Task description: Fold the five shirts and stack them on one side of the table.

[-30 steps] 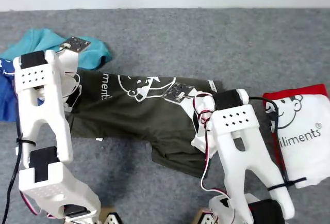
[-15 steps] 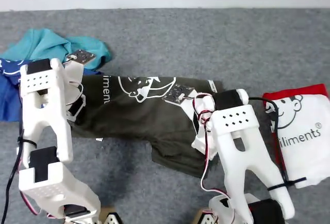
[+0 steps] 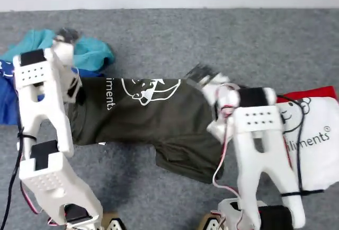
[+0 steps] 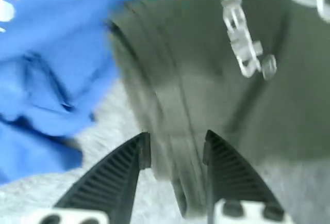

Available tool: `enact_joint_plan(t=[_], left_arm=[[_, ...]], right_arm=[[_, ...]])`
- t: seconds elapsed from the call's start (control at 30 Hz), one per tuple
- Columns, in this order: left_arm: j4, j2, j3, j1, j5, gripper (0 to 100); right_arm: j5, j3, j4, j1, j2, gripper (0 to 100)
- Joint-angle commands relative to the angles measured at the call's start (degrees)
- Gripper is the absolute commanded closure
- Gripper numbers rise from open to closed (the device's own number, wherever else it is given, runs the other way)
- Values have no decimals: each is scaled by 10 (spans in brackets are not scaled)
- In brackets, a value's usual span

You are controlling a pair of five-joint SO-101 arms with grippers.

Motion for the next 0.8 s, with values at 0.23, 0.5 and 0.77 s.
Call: enact_joint_plan(t=[0.23, 0.5, 0.77], left_arm=[[-4, 2, -63, 137, 92, 827], [4, 2, -62, 145, 93, 827], [8, 2, -62, 148, 92, 827]], right_arm=[[-152, -15, -228, 19, 138, 808], [-152, -67, -298, 30, 293, 808], [-149, -160, -298, 17, 418, 812]])
